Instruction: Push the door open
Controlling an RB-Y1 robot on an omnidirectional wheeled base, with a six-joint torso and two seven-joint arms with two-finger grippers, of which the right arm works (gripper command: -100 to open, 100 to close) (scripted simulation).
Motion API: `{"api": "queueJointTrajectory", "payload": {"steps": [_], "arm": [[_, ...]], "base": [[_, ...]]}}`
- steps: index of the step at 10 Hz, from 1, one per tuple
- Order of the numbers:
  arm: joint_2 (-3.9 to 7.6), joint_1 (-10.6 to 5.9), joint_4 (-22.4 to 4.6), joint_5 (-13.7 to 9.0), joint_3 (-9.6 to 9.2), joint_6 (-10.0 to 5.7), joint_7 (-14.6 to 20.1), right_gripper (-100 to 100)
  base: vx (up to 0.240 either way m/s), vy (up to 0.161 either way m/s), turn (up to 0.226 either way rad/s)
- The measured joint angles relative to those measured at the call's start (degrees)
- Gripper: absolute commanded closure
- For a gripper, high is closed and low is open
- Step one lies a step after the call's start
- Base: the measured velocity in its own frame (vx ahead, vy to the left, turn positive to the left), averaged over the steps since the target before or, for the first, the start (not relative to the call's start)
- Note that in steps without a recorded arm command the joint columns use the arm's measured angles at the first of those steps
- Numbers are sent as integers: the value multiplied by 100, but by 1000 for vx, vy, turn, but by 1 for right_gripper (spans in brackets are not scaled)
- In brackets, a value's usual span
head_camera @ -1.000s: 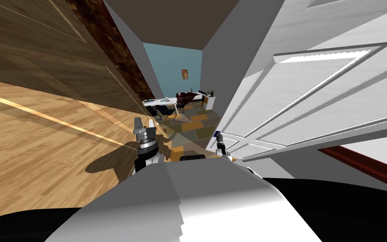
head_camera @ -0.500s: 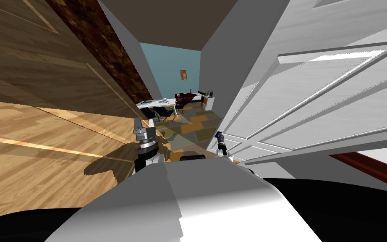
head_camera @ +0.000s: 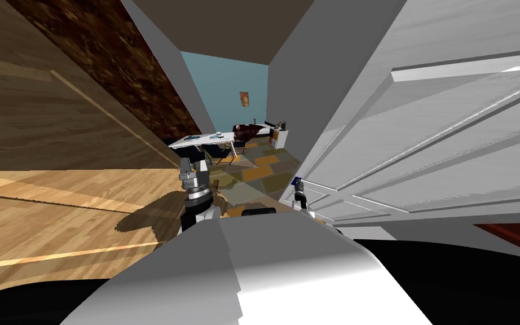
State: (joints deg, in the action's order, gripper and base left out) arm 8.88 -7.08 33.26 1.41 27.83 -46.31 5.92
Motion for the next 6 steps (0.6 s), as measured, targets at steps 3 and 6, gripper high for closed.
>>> {"api": "queueJointTrajectory", "payload": {"steps": [3,6], "arm": [[31,17,28,-66,120,21,-43,100],[52,3,-152,-149,278,-55,-114,100]], "base": [[112,11,-20],[178,10,-49]]}}
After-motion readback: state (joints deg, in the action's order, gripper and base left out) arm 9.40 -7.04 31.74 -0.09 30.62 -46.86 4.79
